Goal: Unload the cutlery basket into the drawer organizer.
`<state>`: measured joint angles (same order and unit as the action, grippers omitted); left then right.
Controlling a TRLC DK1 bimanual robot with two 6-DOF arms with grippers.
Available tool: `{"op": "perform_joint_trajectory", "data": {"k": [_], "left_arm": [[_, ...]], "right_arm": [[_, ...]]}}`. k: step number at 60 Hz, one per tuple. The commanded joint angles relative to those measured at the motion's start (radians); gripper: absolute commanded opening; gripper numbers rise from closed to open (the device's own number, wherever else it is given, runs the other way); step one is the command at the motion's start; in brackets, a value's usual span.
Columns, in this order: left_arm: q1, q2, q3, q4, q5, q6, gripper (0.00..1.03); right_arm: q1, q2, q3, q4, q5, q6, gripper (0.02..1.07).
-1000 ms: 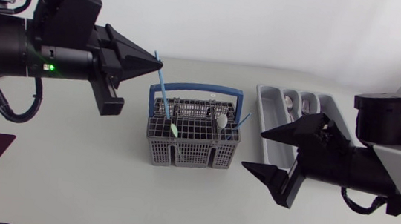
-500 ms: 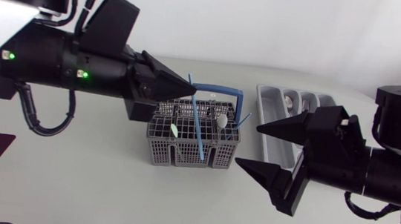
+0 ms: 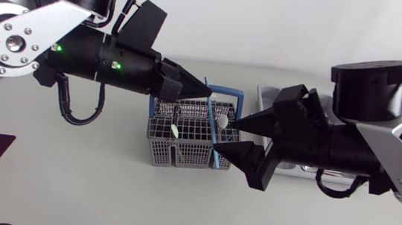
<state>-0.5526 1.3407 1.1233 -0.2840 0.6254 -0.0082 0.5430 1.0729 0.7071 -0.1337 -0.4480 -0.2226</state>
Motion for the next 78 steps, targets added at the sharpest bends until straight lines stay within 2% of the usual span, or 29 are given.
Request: {"op": "perform_joint_trajectory", "data": {"k": [1, 27, 38, 46, 49, 60, 74, 78], "left_arm": [[0.006, 0.023, 0.041, 0.014, 0.020, -0.032, 0.12], [0.040, 0.038, 0.056, 0.020, 0.046, -0.033, 0.12], [0.042, 0.044, 0.056, 0.028, 0.054, -0.035, 0.12], [0.045, 0.046, 0.056, 0.029, 0.063, -0.036, 0.12], [0.045, 0.046, 0.056, 0.029, 0.065, -0.036, 0.12], [0.054, 0.044, 0.052, 0.029, 0.065, -0.033, 0.12], [0.068, 0.032, 0.050, 0.029, 0.066, -0.035, 0.13], [0.072, 0.034, 0.056, 0.029, 0.066, -0.039, 0.19]], "right_arm": [[0.015, 0.048, 0.038, 0.014, -0.006, 0.035, 0.73], [0.018, 0.124, 0.084, 0.026, -0.008, 0.048, 0.29], [0.034, 0.137, 0.088, 0.026, -0.009, 0.048, 0.21], [0.041, 0.148, 0.094, 0.025, -0.008, 0.052, 0.20], [0.043, 0.150, 0.097, 0.025, -0.008, 0.054, 0.15], [0.048, 0.150, 0.100, 0.020, -0.003, 0.062, 0.08], [0.072, 0.137, 0.092, -0.006, 0.005, 0.063, 0.08], [0.077, 0.131, 0.089, -0.012, 0.008, 0.063, 0.08]]}}
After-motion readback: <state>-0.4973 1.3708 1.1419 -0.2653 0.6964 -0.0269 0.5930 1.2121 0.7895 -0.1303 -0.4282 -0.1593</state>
